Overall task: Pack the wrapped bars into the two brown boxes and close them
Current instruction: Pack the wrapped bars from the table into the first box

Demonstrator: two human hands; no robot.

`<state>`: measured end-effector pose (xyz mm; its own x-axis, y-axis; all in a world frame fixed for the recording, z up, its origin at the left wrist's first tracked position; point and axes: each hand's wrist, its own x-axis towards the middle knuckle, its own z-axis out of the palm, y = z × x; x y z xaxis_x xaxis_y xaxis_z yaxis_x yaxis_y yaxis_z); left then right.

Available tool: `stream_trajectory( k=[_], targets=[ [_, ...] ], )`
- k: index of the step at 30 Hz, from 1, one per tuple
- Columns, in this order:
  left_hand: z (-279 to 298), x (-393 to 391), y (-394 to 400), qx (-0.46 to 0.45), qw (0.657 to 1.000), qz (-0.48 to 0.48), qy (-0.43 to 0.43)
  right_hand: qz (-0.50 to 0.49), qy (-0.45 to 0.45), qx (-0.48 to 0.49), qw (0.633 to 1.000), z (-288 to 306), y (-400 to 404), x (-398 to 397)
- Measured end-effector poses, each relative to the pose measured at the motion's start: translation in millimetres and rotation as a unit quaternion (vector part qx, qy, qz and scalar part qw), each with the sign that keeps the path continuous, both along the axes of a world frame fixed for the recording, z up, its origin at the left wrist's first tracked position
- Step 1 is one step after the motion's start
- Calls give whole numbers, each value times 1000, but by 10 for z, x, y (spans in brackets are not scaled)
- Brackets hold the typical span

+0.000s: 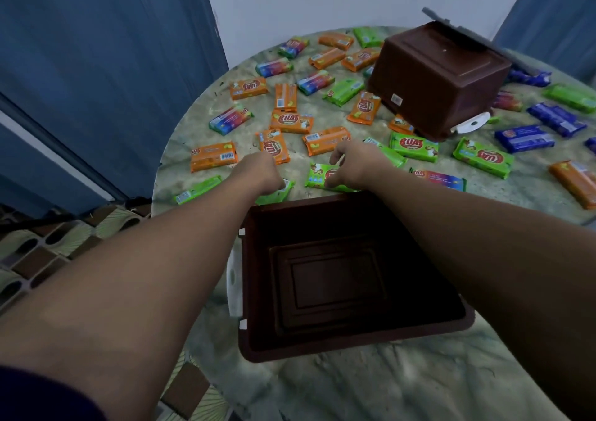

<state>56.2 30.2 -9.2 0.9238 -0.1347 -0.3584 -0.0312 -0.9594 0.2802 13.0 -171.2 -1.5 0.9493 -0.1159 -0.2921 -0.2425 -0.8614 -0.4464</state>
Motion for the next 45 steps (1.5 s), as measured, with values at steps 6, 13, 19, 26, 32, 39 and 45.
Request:
stream_trajectory(
  k=[6, 13, 19, 26, 32, 39, 45],
  targets=[
    [-156, 138, 53, 91, 996, 8, 24, 31, 45, -32, 998, -63, -13, 244],
    [-317, 195, 61, 56, 995, 46, 70, 49, 49, -45, 997, -187, 44, 396],
    [-337, 218, 62, 47, 994, 16, 96, 56, 60, -52, 995, -305, 67, 440],
    [-221, 237, -37, -58, 994, 41, 80, 81, 76, -102, 989, -373, 47, 502],
    [-156, 166, -116, -104, 987, 80, 95, 99, 70, -173, 977, -551, 78, 467],
    [-56, 128, -123, -140, 984, 88, 64, 8, 71, -135, 988, -468, 109, 464],
    [158, 18, -223, -156, 986, 50, -24, -77, -12, -5, 997, -150, 91, 371]
  ],
)
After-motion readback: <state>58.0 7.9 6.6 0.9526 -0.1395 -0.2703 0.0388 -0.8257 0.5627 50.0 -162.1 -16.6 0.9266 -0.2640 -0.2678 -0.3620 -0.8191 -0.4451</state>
